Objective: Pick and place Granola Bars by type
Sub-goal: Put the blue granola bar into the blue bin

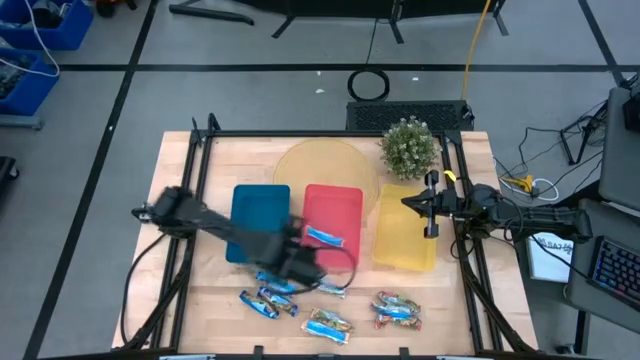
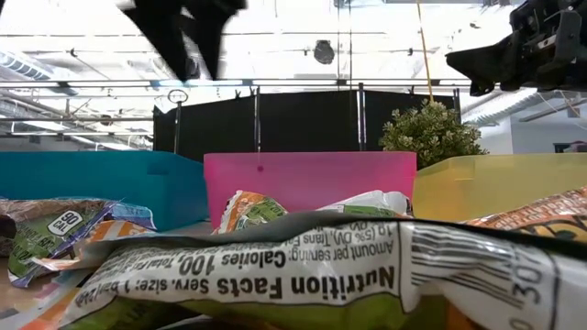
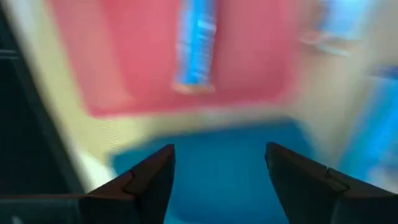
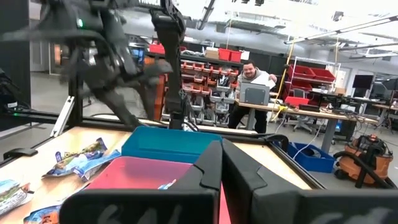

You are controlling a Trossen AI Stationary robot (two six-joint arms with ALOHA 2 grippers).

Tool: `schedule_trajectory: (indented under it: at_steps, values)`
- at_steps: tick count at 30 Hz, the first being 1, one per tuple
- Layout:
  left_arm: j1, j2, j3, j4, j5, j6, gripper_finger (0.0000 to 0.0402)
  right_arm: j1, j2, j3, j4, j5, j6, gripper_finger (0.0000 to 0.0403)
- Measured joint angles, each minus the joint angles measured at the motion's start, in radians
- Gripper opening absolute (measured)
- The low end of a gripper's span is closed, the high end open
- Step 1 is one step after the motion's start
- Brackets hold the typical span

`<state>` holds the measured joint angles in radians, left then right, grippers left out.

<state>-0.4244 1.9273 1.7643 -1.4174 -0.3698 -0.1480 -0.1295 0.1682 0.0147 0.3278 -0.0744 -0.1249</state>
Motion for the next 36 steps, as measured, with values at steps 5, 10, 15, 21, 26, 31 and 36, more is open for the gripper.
schedule_trajectory:
  at_steps: [5,10,15,21,26,31,36]
  values:
    - [-0.143,-0.155,-0.141,0.056,0.029,-0.3,0.0239,0.0,0.001,0.0,-0.003,-0.001,0.0,0.0]
    - [-0.28,-0.244,-0.337,0.205,0.038,-0.522,0.0222,0.0,0.001,0.0,0.002,0.0,0.0,0.0]
    - [-0.373,-0.248,-0.484,0.356,0.126,-0.608,0.0233,0.0,0.001,0.0,0.005,-0.005,0.002,0.0]
    - [-0.407,-0.243,-0.588,0.527,0.195,-0.62,0.0283,0.0,0.001,0.0,0.005,-0.005,0.003,0.0]
    - [-0.409,-0.244,-0.61,0.561,0.197,-0.596,0.0318,0.0,0.001,0.0,0.019,-0.005,0.001,0.0]
    - [-0.407,-0.244,-0.65,0.566,0.211,-0.596,0.0324,0.0,0.001,0.0,0.036,-0.005,0.0,0.0]
    - [-0.395,-0.244,-0.712,0.658,0.232,-0.58,0.0307,0.0,0.001,0.0,0.036,-0.005,0.0,0.0]
